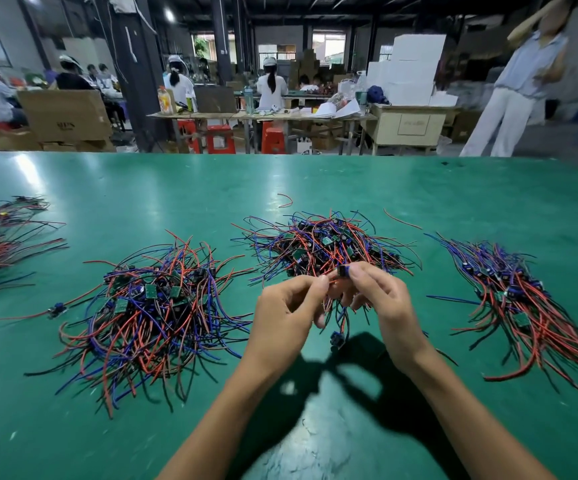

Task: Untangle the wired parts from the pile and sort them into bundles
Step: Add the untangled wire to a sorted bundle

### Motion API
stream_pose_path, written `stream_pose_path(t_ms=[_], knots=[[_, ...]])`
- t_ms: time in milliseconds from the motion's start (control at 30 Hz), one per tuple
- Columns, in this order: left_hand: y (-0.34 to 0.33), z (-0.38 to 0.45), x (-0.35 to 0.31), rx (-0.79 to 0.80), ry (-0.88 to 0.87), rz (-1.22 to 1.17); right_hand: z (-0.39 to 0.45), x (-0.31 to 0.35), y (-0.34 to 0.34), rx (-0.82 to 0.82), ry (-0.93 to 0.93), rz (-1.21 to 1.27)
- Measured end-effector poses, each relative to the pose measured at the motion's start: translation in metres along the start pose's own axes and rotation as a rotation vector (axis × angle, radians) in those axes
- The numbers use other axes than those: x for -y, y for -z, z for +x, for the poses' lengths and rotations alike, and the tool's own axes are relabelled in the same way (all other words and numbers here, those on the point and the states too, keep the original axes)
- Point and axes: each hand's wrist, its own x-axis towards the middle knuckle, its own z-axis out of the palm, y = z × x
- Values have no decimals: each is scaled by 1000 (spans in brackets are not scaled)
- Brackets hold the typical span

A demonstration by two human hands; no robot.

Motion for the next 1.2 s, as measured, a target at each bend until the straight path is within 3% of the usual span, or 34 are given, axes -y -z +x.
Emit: stream_pose_path(t_ms=[133,267,533,700,933,1033,1100,1200], knots=[[4,5,-1,51,244,-175,3,-1,-7,-105,-77,-11],[7,7,0,116,330,-197,3,-2,-5,-137,-107,-10],[11,4,4,79,259,-85,2,0,-9,-139,-130,47],[9,4,5,66,240,-103,3,0,-10,-141,-245,88],[9,4,5,109,185,-110,0,5,-8,10,-234,104],[13,6,5,16,153,-123,0,3,-8,11,-264,121],[20,11,2,-121,115,-128,-1,-2,-5,-62,-246,-104],[45,18,0,-418,-23,4,-4,-13,7,-156,-152,-820]])
